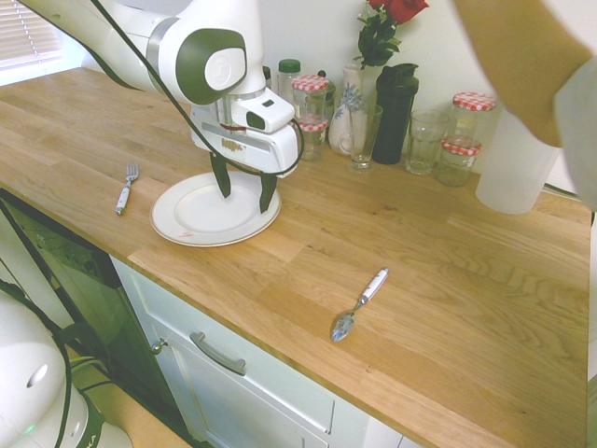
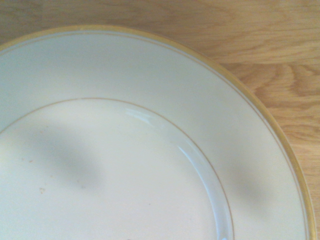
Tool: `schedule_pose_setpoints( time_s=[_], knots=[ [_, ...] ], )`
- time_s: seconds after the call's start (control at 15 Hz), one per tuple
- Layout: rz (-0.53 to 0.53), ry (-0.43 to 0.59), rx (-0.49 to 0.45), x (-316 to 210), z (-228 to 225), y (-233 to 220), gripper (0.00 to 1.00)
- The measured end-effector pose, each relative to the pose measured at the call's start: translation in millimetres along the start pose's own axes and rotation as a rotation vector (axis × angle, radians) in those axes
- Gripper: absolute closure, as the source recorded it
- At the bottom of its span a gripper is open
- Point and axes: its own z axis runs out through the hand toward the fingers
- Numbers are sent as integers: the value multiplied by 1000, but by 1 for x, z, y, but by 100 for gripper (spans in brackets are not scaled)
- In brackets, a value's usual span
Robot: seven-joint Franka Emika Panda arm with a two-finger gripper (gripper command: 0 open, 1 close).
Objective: Put the fork into the plate
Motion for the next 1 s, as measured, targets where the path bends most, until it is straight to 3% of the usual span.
schedule_pose_setpoints(
  time_s=[0.27, 0.47, 1.0],
  knots=[
    [-13, 8, 9, 0, -2, -2, 0],
    [-81, 21, 18, -16, -8, -18, 0],
    [-302, 95, -41, -132, -37, -90, 0]
  ],
)
